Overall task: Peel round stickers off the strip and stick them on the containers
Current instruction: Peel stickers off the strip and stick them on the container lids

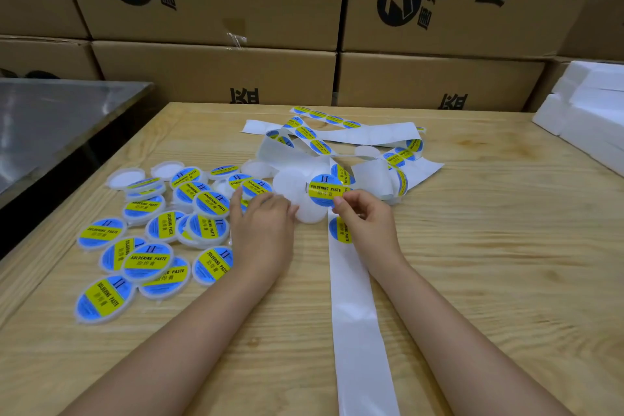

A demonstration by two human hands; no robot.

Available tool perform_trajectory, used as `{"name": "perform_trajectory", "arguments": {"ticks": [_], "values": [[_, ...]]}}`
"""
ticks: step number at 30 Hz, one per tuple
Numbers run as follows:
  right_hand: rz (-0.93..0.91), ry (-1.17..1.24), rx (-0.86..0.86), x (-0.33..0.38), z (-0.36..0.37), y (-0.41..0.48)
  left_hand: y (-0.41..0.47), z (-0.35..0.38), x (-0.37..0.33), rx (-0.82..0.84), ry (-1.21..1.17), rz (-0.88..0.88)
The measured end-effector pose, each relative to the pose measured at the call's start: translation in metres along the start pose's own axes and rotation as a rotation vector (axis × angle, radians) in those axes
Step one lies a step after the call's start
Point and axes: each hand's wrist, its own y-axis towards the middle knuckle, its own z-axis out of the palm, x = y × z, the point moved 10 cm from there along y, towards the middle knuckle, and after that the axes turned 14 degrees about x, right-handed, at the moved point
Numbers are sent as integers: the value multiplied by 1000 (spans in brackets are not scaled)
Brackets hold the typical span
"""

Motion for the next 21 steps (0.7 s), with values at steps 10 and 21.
{"name": "perform_trajectory", "arguments": {"ticks": [10,21], "values": [[-61,-50,40,8,9,-2,-3,31,10,182,-1505,-269],[-47,124,250,8,27,-4,-2,24,12,182,-1313,-215]]}}
